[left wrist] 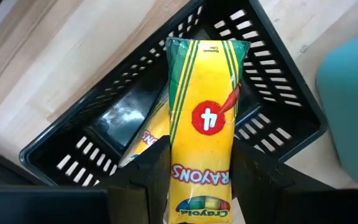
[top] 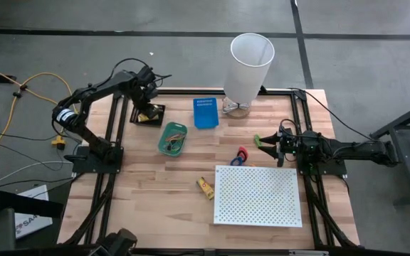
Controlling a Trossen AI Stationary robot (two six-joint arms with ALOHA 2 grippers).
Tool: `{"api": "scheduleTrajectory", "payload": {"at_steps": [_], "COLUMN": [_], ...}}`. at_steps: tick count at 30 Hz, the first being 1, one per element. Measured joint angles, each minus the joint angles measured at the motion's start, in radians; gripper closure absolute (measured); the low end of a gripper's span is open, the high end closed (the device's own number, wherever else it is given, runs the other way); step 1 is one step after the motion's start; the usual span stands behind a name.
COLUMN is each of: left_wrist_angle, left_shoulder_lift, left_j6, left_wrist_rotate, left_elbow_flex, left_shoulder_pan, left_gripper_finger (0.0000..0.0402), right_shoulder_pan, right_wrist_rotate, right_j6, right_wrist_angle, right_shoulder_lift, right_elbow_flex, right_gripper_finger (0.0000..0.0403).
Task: Pick & Place Office Desk Supplies
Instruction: Put the left yellow crayon box into the black bin
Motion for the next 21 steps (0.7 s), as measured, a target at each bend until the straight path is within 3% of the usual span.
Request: {"api": "scheduleTrajectory", "payload": {"at_steps": [21], "left_wrist_angle": [0.022], "left_shoulder_lift": [0.087], "left_j6": [0.069], "left_wrist_rotate": [-0.009], "left_elbow_flex": [-0.002], "left_shoulder_pan": [-0.012], "left_gripper_finger": [0.0257], "right_shoulder_pan": [0.0], "right_wrist_rotate": [0.0], "right_j6": [0.0], "right_wrist_angle": [0.0], "right_shoulder_lift": [0.0], "right_elbow_flex": [0.0], "right_gripper_finger": [0.0215]}}
